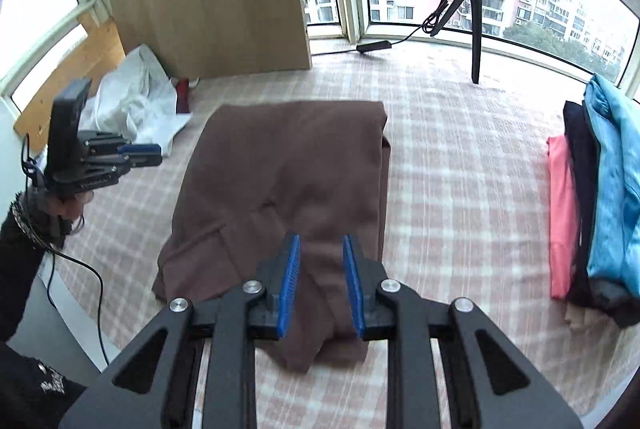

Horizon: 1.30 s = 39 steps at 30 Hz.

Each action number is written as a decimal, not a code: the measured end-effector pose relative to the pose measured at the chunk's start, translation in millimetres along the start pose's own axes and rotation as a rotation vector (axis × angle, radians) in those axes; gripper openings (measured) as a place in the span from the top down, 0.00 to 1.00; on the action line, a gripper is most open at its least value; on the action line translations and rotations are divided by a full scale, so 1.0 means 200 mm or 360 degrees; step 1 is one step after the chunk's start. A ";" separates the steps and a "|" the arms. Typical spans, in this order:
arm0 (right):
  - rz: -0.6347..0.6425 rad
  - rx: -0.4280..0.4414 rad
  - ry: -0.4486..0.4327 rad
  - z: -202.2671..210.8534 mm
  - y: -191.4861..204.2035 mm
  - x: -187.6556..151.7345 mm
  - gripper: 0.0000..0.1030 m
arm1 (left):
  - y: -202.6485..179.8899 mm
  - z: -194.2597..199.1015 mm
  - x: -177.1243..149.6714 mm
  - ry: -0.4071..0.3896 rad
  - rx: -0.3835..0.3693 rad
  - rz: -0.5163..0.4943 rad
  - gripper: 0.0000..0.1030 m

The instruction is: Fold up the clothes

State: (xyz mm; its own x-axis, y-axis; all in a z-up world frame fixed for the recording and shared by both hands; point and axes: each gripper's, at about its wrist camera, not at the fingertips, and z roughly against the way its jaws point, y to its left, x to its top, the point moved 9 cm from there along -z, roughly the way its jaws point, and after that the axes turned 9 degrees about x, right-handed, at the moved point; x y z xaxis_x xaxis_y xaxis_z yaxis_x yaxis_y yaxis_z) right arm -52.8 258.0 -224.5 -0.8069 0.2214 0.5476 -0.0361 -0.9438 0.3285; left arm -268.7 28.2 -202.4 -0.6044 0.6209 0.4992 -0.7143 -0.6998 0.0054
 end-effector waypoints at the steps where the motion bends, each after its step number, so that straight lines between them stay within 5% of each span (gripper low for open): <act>1: -0.0040 0.0033 0.0002 -0.04 -0.06 0.06 0.67 | 0.00 -0.02 0.01 0.0038 -0.0032 0.0065 0.88; 2: -0.0083 0.0058 0.0002 -0.08 -0.13 0.13 0.53 | 0.00 -0.04 0.02 0.0074 -0.0064 0.0129 0.88; 5: -0.0115 0.0101 -0.0093 -0.21 -0.23 0.29 0.50 | -0.11 0.03 0.12 -0.0084 -0.0106 0.0162 0.82; 6: -0.0095 0.0120 -0.0137 -0.25 -0.25 0.34 0.51 | -0.14 0.02 0.16 -0.0119 -0.0083 0.0144 0.80; 8: 0.0008 0.0139 -0.0178 -0.35 -0.21 0.42 0.70 | -0.20 0.00 0.22 -0.0188 -0.0037 0.0108 0.75; 12: 0.0178 0.0117 -0.0072 -0.67 -0.16 0.46 0.71 | -0.16 -0.31 0.22 -0.0005 0.0027 0.0240 0.69; 15: 0.0287 -0.0025 0.0098 -0.87 -0.17 0.38 0.71 | -0.14 -0.31 0.21 0.0007 0.0085 0.0306 0.68; 17: 0.0276 -0.0067 0.0060 -0.80 -0.16 0.37 0.67 | -0.12 -0.22 0.19 0.0012 0.0172 0.0403 0.66; 19: 0.0199 -0.0090 0.0021 -0.71 -0.16 0.35 0.52 | -0.13 -0.11 0.15 -0.0033 0.0184 0.0519 0.43; 21: 0.0098 -0.0139 -0.0028 -0.62 -0.20 0.32 0.38 | -0.16 -0.05 0.08 -0.0022 0.0198 0.0577 0.30; 31: -0.0042 -0.0126 0.0066 -0.65 -0.31 0.10 0.36 | -0.14 -0.17 -0.09 0.0168 0.0231 0.0704 0.32; 39: -0.0077 -0.0077 0.0008 -0.54 -0.27 0.12 0.31 | -0.15 -0.16 -0.07 0.0152 0.0128 0.0708 0.30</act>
State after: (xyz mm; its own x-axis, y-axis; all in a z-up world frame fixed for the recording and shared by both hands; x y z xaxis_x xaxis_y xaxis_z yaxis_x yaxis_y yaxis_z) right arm -133.6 286.7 -312.6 -0.8065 0.2661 0.5280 -0.1035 -0.9427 0.3171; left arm -250.5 51.8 -236.1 -0.8786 0.2810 0.3861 -0.3507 -0.9285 -0.1224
